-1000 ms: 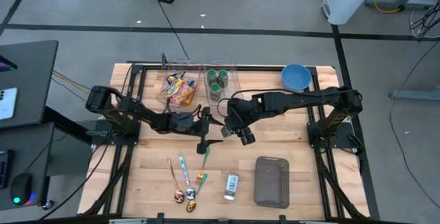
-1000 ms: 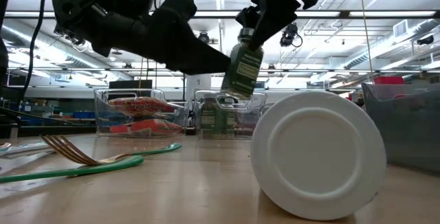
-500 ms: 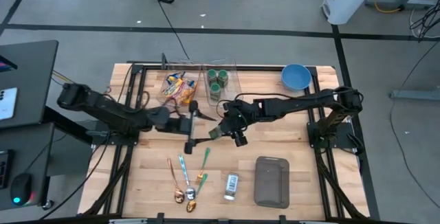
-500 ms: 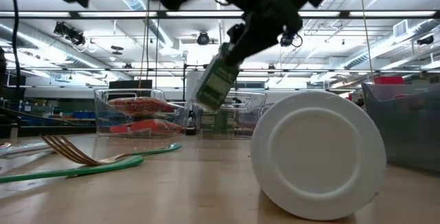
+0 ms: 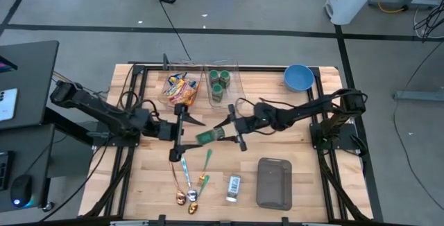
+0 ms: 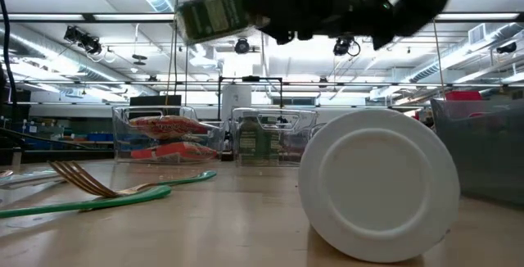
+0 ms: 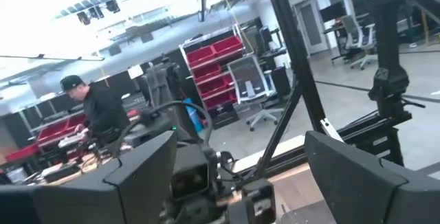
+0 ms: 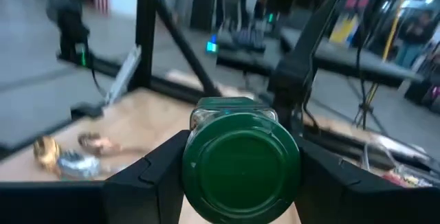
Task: Pick & Place Food Item
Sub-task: Put the green spice bottle into the right transparent bin
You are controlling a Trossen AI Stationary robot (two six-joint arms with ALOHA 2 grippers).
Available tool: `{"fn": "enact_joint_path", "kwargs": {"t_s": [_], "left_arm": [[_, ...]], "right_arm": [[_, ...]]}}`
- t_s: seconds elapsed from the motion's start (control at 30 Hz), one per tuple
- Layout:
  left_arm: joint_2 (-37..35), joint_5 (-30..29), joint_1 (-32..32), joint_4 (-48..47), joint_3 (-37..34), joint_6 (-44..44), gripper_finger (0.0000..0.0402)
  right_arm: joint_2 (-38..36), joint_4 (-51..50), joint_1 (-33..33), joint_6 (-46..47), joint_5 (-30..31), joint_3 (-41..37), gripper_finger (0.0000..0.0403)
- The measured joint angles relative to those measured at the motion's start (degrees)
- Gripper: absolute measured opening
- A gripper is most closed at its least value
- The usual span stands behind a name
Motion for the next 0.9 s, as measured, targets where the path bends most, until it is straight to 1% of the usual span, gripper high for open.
{"fn": "enact_joint_path", "kwargs": {"t_s": [0.1,0.17,0.27,0.47,0.57,0.63,0.77,0.9], "left_arm": [[-0.1,-2.2,-0.9,-0.8,0.0,0.3,0.0327],[-0.1,-2.9,-1.2,-1.1,0.0,0.3,0.0327],[-0.1,-2.9,-1.0,-2.6,0.0,0.3,0.0327],[-0.1,-3.1,-1.0,-3.3,0.0,-0.8,0.0327],[-0.1,-3.7,-1.0,-4.0,0.0,-1.2,0.0327],[-0.1,-4.2,-1.0,-5.0,0.0,-1.2,0.0327],[-0.1,-4.2,-1.0,-5.7,0.0,-1.5,0.0327],[-0.1,-4.2,-1.0,-5.5,0.0,-1.8,0.0327]], "right_arm": [[0.0,10.7,0.0,2.4,0.0,-5.5,0.0209],[-0.2,14.9,-0.1,3.7,0.9,-8.7,0.0209],[-2.0,16.2,-0.5,4.1,4.0,-12.7,0.0209],[-9.5,14.9,-2.4,4.8,10.6,-18.0,0.0209],[-14.1,8.9,-4.4,4.4,13.7,-18.4,0.0209],[-16.4,2.5,-6.5,4.3,15.7,-17.6,0.0209],[-18.9,-10.0,-11.4,5.1,16.3,-13.7,0.0209],[-19.1,-24.1,-16.1,5.1,16.3,-8.0,0.0209]]}}
